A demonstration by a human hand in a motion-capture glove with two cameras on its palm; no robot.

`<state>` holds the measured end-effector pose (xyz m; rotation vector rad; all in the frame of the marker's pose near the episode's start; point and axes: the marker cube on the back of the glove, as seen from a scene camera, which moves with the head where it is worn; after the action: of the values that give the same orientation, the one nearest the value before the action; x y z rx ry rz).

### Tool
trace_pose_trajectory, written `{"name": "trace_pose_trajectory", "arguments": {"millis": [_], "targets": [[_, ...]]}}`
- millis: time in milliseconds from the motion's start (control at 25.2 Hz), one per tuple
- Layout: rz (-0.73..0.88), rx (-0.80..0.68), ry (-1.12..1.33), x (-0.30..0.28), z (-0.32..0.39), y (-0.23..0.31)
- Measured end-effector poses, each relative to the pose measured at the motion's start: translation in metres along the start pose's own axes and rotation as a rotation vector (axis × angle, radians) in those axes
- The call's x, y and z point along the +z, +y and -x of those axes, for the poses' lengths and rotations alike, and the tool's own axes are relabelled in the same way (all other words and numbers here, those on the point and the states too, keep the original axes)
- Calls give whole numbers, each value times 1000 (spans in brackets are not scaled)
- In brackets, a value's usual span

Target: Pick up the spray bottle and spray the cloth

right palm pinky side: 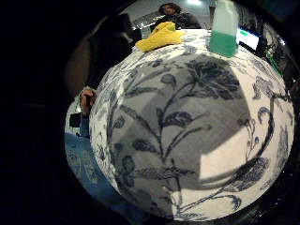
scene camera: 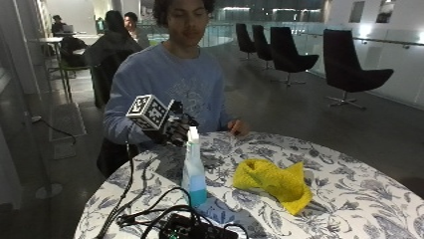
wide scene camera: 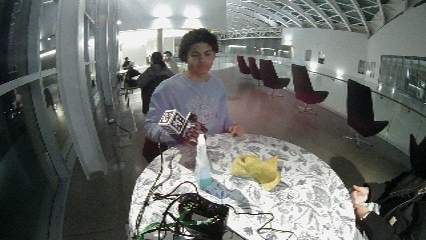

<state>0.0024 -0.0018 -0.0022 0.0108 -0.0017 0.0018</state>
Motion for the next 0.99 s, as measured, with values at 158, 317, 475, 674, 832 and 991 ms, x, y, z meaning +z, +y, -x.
{"name": "trace_pose_trajectory", "arguments": {"millis": [158, 317, 475, 674, 832, 991], "targets": [[-55, -1, -53, -6, -4, -1], [-186, -17, -189, -17, -7, 2], [-297, -4, -391, -30, -13, 6], [-455, 71, -478, -34, -27, -5], [-464, 142, -438, -35, -39, -18], [-419, 167, -392, -47, -63, -42]]}}
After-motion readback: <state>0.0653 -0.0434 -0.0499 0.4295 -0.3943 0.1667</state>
